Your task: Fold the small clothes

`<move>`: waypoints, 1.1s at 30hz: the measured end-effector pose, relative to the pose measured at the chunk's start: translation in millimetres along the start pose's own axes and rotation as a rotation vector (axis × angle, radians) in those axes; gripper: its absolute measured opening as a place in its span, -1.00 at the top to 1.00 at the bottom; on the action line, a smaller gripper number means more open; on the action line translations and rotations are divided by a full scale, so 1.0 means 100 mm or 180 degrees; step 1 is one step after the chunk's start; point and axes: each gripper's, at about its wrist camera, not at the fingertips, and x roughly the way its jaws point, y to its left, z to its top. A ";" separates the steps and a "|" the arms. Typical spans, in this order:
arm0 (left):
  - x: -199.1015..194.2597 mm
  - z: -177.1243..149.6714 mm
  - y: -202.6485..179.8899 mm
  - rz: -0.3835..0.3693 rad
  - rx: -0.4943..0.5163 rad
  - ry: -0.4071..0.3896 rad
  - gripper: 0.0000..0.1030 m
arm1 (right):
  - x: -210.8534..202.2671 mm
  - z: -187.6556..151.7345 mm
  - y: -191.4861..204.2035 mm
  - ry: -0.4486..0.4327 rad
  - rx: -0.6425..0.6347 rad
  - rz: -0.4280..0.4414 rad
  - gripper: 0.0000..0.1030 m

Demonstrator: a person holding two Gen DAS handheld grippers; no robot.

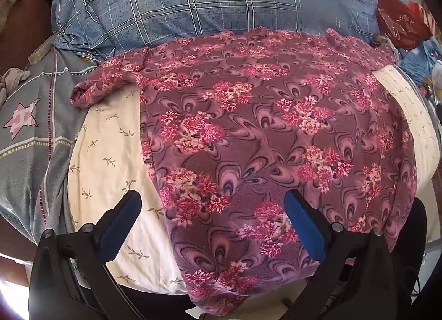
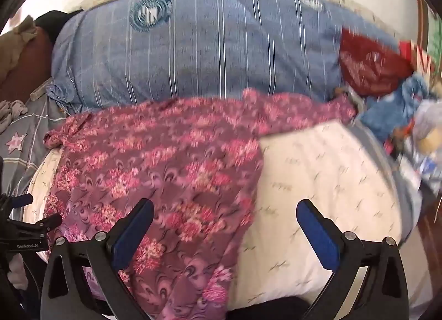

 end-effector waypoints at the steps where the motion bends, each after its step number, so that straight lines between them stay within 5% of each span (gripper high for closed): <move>1: -0.01 0.00 0.00 -0.0009 -0.0002 -0.0010 -1.00 | -0.07 0.05 -0.02 -0.0077 -0.0062 -0.0031 -1.00; 7: -0.12 0.06 0.00 -0.0079 -0.0045 -0.0102 -1.00 | -0.48 0.31 -0.18 -0.0511 -0.0501 -0.0455 -1.00; 13: -0.18 0.12 -0.04 -0.0120 -0.0073 -0.0183 -1.00 | -0.55 0.35 -0.31 -0.0606 -0.0862 -0.0954 -1.00; 24: -0.12 0.10 -0.19 -0.0111 0.0059 -0.0107 -1.00 | 0.17 -0.31 -0.15 0.0283 -0.0287 0.0027 -0.99; 33: -0.07 0.06 -0.09 -0.0129 0.0032 -0.0070 -1.00 | 0.33 -0.32 0.12 0.0392 -0.0052 0.0285 -0.99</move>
